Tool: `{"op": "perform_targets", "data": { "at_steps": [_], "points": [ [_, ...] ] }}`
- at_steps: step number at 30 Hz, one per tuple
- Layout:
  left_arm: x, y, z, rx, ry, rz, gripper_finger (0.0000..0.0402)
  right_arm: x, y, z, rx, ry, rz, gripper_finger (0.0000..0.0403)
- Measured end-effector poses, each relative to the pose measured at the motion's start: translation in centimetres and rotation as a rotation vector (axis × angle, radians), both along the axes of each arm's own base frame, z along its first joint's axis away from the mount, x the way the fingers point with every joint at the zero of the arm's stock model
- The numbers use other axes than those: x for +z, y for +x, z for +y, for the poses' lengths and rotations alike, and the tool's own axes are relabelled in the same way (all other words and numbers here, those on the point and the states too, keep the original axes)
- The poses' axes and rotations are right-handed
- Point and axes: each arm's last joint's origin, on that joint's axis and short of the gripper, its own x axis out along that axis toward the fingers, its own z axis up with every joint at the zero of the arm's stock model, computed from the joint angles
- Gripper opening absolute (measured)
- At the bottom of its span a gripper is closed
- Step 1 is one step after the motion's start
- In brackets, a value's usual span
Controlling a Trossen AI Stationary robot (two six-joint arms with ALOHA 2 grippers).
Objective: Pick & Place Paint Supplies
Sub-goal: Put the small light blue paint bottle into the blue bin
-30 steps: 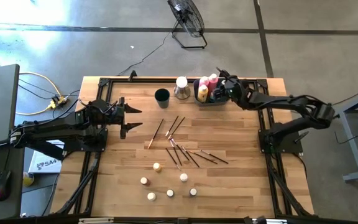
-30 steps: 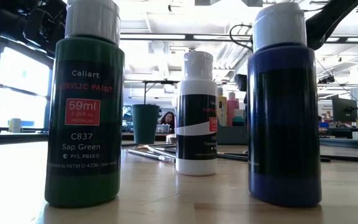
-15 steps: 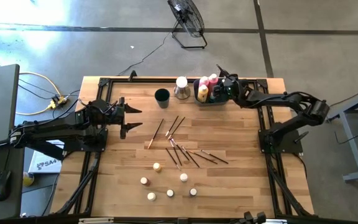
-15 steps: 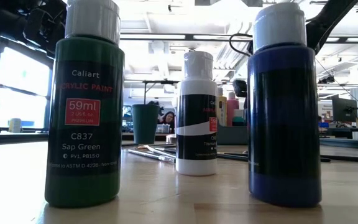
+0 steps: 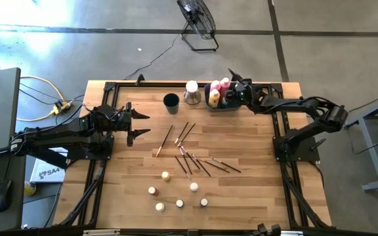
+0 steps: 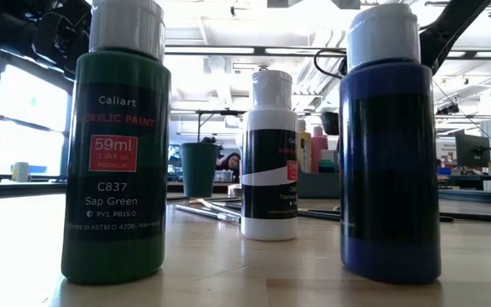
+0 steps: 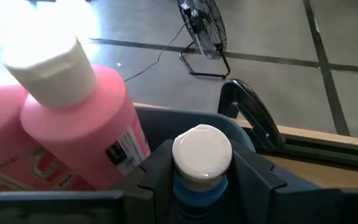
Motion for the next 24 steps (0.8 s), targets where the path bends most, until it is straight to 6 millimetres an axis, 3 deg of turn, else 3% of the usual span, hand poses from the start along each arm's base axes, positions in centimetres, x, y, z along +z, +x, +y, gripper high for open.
{"op": "perform_targets", "data": {
  "at_steps": [24],
  "points": [
    [0.00,0.00,0.00,-0.002,0.000,0.000,0.0264,-0.61,-0.02,0.23,0.036,0.069,0.004,0.0119]
  ]
}}
